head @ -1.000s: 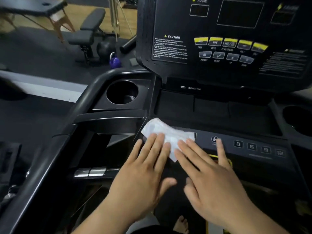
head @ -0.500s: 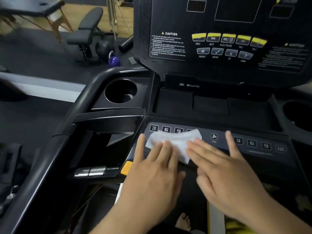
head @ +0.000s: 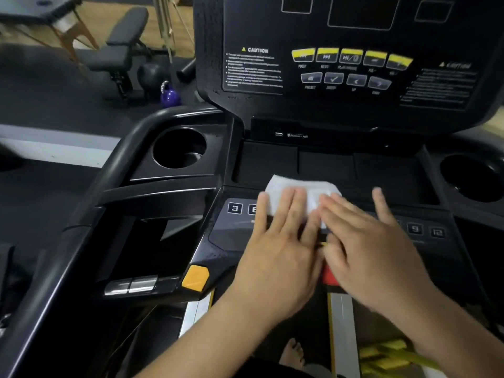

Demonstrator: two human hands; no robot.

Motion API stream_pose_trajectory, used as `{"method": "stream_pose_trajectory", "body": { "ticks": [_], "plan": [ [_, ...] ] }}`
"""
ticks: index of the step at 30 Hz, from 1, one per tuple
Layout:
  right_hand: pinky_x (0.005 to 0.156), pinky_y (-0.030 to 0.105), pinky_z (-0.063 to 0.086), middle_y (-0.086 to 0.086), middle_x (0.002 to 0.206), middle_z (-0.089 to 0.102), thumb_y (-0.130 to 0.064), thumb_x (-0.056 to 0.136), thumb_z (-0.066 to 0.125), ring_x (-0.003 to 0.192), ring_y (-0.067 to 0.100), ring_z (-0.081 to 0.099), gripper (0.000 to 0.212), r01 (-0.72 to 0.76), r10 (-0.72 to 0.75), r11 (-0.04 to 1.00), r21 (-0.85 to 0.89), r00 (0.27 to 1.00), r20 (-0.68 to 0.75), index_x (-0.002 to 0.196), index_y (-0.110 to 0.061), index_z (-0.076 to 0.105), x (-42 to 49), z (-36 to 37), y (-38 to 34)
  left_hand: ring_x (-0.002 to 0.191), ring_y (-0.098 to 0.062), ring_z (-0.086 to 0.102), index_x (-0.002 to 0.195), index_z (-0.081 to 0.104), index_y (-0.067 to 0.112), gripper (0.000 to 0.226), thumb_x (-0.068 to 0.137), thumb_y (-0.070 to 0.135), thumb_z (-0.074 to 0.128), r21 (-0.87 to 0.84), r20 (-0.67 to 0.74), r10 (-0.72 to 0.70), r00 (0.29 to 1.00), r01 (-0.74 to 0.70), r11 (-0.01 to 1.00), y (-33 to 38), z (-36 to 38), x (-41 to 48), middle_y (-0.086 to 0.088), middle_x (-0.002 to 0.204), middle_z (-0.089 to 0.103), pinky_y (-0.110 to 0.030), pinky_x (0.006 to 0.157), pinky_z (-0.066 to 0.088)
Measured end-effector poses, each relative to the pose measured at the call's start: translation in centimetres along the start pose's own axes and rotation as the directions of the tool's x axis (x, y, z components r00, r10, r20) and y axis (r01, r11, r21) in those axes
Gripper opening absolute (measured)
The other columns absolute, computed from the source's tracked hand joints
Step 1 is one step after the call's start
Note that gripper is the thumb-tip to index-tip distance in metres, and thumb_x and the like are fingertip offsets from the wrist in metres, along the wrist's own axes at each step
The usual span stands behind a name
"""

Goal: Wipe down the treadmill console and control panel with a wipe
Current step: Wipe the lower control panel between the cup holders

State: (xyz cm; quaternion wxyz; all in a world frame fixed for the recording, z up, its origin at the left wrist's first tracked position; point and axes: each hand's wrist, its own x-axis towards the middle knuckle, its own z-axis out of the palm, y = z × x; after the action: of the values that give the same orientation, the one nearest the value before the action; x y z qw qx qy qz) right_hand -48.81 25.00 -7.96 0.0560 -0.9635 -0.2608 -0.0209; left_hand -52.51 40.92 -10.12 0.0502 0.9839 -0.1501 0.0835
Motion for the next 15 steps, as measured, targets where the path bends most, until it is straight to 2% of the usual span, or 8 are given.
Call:
{"method": "stream_pose_trajectory", "body": {
  "ticks": [3,7,12,15],
  "plan": [
    [0.116,0.056,0.025,0.005,0.142,0.053,-0.029,0.087,0.033,0.136,0.015,0.045,0.056,0.007,-0.007,1.0,0.007,1.0,0.0,0.134,-0.008,0.056,-0.4,0.3,-0.7,0.142,-0.044,0.03,0.143,0.048,0.005,0.06,0.095,0.038,0.033,0.006,0.042,-0.014,0.999,0.014,1.0,0.3,-0.1,-0.2,-0.032,0.146,0.041,-0.066,0.114,0.019],
    [0.111,0.055,0.022,-0.002,0.146,0.049,-0.028,0.082,0.04,0.138,0.012,0.04,0.058,0.103,-0.103,0.994,0.03,0.995,0.003,0.136,-0.012,0.056,-5.0,1.0,0.2,0.132,-0.043,0.047,0.133,0.061,0.011,0.057,0.09,0.044,0.042,0.005,0.054,0.074,0.996,-0.074,0.997,0.3,-0.2,-3.6,-0.029,0.138,0.053,-0.061,0.107,0.025],
    [0.116,0.056,0.02,0.002,0.147,0.048,-0.027,0.088,0.032,0.139,0.012,0.038,0.057,-0.091,0.092,0.995,0.029,0.995,-0.035,0.139,-0.011,0.051,-1.8,0.6,2.2,0.143,-0.038,0.032,0.147,0.041,0.005,0.064,0.096,0.041,0.034,0.035,0.047,0.127,0.991,-0.128,0.991,1.2,0.0,1.9,-0.023,0.151,0.04,-0.064,0.115,0.02],
    [0.116,0.053,0.017,0.005,0.15,0.044,-0.027,0.086,0.033,0.141,0.016,0.036,0.06,-0.067,0.067,0.998,0.006,0.998,-0.018,0.142,-0.009,0.047,-1.8,0.9,1.7,0.144,-0.036,0.031,0.147,0.038,0.0,0.065,0.096,0.04,0.034,-0.011,0.052,0.132,0.99,-0.132,0.991,1.7,-0.1,1.8,-0.02,0.153,0.038,-0.06,0.116,0.023]
  ]
}}
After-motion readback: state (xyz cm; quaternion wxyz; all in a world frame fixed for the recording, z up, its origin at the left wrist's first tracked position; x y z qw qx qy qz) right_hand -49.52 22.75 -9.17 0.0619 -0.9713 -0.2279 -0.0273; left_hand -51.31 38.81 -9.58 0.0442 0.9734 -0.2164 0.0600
